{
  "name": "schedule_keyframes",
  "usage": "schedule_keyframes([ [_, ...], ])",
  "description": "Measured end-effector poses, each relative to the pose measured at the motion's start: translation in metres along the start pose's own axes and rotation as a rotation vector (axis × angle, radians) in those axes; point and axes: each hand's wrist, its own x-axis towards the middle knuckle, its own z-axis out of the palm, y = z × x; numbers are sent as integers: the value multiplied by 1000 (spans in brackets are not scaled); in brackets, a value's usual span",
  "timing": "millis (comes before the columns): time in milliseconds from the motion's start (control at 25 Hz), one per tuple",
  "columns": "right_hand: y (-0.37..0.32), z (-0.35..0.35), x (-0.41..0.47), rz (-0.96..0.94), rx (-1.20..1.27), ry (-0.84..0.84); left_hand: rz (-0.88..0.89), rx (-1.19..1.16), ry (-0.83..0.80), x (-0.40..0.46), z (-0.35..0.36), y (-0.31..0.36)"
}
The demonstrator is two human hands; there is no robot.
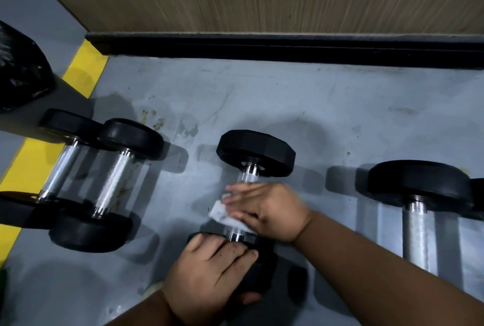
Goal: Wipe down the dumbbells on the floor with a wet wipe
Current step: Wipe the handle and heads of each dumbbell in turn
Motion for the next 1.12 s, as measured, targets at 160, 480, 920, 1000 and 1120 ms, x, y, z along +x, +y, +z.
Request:
schedule_keyframes([
  [160, 12, -2, 4, 121, -34, 143, 17, 7, -8, 2, 0, 4],
  [480, -1, -15, -12, -83, 0, -79, -29, 69, 12, 22, -1, 25],
  [920, -8, -16, -43, -77, 2, -36, -173, -13, 45, 47, -4, 47],
  [1000, 0, -18, -34, -113, -60, -44, -68, 55, 30, 43, 1, 52],
  [1120, 20, -25, -15, 39, -115, 90, 7, 46, -13, 36, 5, 52],
])
